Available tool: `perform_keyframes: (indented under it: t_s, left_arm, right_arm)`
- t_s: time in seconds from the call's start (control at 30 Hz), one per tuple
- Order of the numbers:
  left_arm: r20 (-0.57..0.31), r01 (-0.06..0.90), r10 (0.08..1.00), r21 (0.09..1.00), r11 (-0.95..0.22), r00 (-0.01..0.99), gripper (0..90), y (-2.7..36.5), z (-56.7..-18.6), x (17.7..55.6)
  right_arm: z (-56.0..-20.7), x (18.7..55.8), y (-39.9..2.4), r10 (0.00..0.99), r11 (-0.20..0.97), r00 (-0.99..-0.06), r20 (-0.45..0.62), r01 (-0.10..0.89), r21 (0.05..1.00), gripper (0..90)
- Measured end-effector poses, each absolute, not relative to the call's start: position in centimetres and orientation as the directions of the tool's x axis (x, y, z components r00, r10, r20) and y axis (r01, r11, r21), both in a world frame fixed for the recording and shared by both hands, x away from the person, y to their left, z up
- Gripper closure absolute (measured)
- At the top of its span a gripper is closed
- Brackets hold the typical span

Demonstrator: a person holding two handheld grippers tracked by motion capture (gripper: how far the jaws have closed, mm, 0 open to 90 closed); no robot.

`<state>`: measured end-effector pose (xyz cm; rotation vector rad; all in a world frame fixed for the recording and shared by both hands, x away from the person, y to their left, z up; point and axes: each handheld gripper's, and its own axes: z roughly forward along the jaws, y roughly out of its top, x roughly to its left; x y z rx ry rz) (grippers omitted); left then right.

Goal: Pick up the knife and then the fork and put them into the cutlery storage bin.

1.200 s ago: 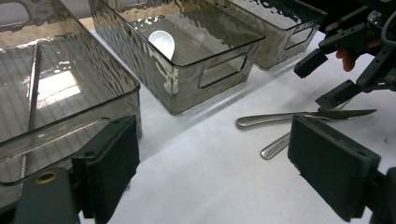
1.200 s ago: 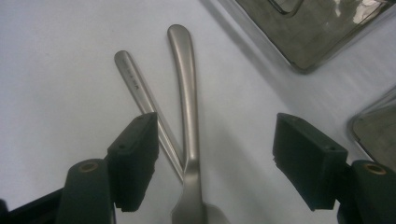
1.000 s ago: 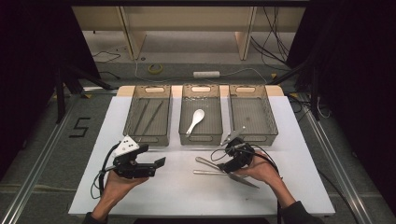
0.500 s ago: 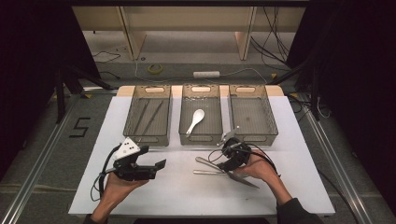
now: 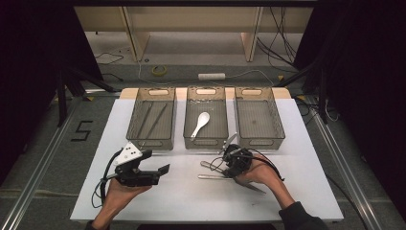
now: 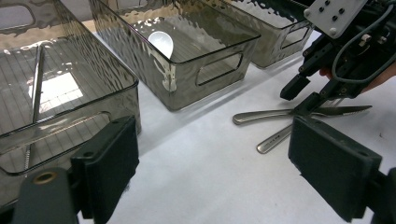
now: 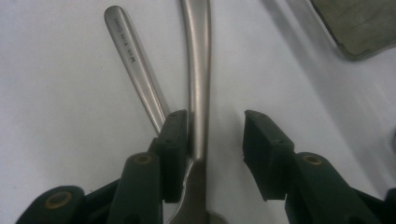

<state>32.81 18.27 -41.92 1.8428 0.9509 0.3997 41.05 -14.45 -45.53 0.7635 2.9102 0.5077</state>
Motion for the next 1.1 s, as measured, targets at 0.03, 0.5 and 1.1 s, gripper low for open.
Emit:
perform_keyframes:
  t_s: [0.03, 0.5, 1.1]
  left_arm:
    - [-0.135, 0.433, 0.757, 0.877, -0.208, 0.639, 15.5, 18.26, -41.92, 32.80]
    - [-0.125, 0.424, 0.755, 0.880, -0.216, 0.644, 15.6, 18.19, -41.87, 32.73]
    - [-0.118, 0.417, 0.752, 0.881, -0.221, 0.648, 15.6, 18.05, -41.84, 32.66]
  right_arm:
    - [-45.59, 41.03, -14.42, 0.491, 0.820, -0.871, 0.003, 0.464, 0.335, 62.5]
    - [-45.82, 41.15, -14.09, 0.495, 0.822, -0.869, 0.023, 0.476, 0.313, 72.3]
    - [-45.98, 41.32, -13.58, 0.504, 0.829, -0.863, 0.004, 0.486, 0.278, 79.1]
